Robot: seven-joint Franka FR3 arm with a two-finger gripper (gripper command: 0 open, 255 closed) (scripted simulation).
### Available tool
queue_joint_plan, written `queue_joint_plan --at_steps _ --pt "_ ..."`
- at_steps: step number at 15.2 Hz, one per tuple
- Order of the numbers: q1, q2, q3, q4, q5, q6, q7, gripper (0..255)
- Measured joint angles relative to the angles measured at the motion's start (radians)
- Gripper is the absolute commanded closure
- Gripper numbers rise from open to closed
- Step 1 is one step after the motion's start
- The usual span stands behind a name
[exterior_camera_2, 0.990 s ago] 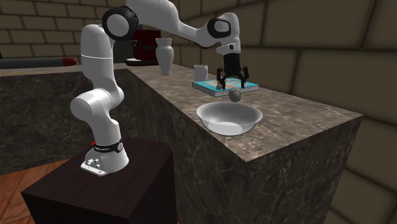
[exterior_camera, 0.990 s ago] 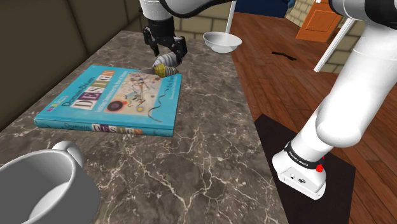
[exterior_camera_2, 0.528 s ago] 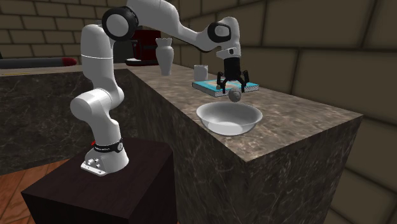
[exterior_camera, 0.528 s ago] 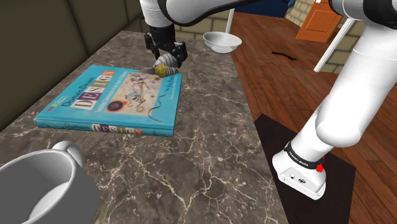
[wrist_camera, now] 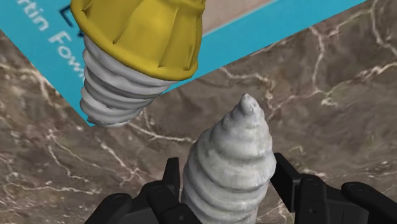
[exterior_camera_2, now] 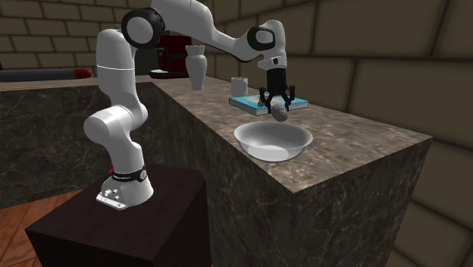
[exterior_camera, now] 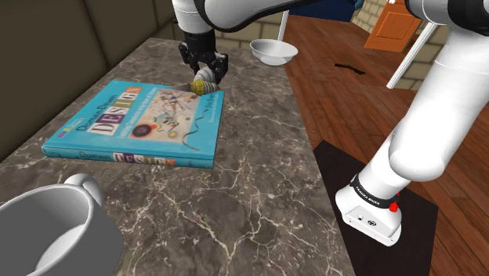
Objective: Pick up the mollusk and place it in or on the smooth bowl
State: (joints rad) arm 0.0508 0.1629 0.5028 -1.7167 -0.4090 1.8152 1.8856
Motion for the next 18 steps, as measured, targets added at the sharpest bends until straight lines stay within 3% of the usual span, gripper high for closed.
queue_joint_plan --at_steps 8,18 --pt "0.001 0.000 0.001 0.022 0.002 -0.022 -0.006 255" --pt "0.008 -0.004 0.005 0.150 0.012 -0.148 -0.048 255"
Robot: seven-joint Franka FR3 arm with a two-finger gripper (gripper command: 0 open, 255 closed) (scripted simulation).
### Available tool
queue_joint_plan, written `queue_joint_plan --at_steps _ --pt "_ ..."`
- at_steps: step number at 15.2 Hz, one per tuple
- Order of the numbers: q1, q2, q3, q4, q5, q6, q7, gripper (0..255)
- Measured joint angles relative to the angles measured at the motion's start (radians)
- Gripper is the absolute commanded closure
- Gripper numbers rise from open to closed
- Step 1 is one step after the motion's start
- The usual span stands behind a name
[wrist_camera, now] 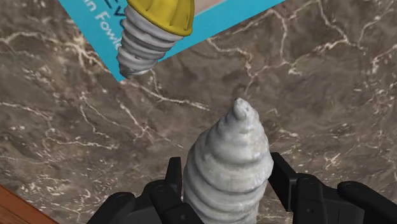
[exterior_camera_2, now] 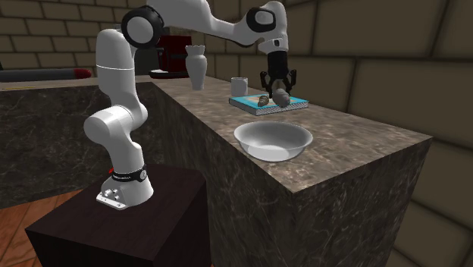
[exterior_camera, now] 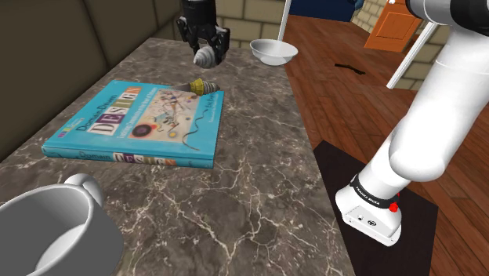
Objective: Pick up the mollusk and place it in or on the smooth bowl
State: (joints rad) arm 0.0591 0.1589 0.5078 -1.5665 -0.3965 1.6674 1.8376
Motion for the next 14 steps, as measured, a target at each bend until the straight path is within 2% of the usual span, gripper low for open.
queue_joint_plan --at_steps 14 --pt "0.022 0.034 0.005 0.220 -0.016 -0.183 -0.051 255"
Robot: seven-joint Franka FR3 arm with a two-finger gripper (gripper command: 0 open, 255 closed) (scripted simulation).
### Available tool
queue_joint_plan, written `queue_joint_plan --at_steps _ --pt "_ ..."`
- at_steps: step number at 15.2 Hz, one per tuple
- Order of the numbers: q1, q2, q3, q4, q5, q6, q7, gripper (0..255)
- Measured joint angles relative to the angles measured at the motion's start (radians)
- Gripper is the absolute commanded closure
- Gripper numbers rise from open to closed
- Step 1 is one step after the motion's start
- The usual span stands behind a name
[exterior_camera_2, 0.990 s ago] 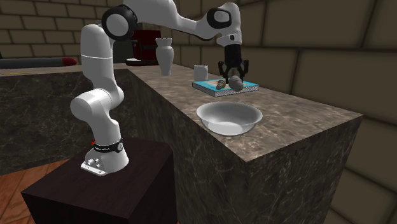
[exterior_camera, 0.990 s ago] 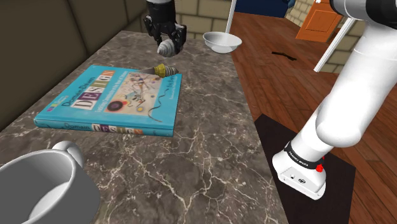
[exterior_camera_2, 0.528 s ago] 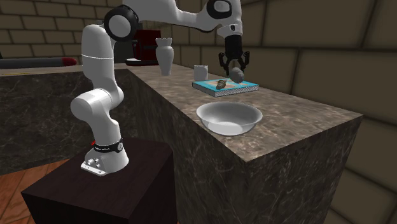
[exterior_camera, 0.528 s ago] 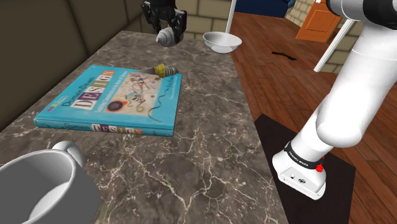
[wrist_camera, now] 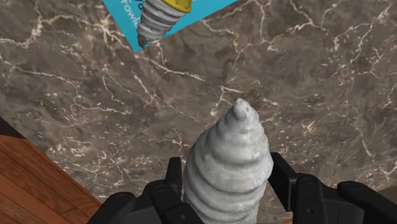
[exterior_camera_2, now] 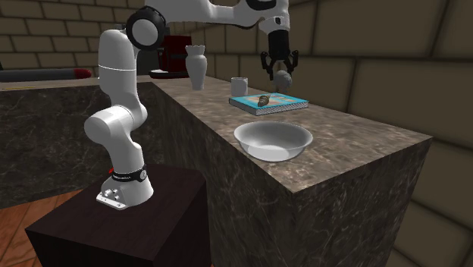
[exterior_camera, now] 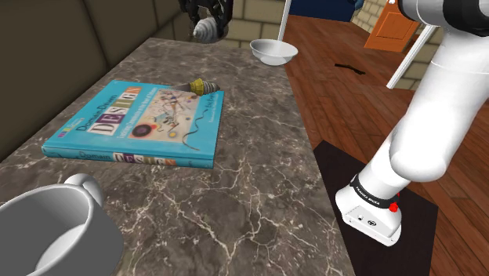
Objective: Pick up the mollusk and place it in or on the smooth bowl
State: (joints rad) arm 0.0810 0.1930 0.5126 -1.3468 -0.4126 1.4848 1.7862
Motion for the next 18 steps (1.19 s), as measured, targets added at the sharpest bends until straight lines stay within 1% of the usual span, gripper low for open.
queue_joint_plan --at_steps 3,7,13,17,18 --pt "-0.054 -0.068 -0.024 -0.075 0.035 0.037 -0.061 255" --pt "-0.127 -0.158 -0.073 -0.187 0.079 0.105 -0.161 255" --pt "-0.205 -0.242 -0.150 -0.284 0.119 0.171 -0.303 255" --pt "-0.258 -0.280 -0.214 -0.341 0.137 0.226 -0.409 255" --pt "-0.268 -0.280 -0.226 -0.342 0.138 0.233 -0.431 255"
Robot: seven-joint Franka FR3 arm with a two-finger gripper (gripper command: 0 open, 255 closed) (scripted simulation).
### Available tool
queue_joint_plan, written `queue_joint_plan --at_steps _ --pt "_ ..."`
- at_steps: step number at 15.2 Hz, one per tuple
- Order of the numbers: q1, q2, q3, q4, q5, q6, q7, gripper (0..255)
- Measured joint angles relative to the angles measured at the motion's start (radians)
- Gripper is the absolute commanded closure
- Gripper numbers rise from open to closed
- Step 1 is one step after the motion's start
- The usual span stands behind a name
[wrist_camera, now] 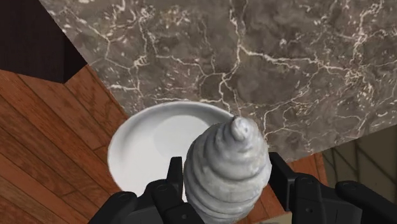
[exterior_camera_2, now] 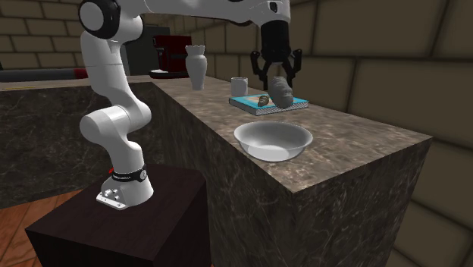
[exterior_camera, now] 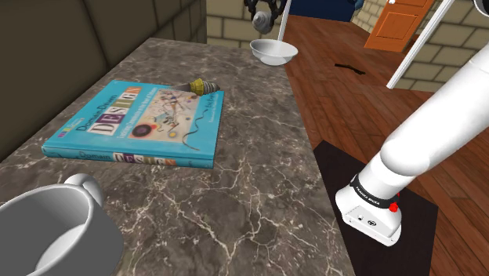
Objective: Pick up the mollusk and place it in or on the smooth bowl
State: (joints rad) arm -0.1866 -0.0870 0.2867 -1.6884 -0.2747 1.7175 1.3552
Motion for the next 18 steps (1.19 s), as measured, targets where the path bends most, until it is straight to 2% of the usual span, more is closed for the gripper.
queue_joint_plan --at_steps 7,18 --pt "-0.073 -0.023 -0.096 -0.036 0.018 0.060 -0.160 255" --pt "-0.081 -0.031 -0.107 -0.178 0.011 0.193 -0.146 255"
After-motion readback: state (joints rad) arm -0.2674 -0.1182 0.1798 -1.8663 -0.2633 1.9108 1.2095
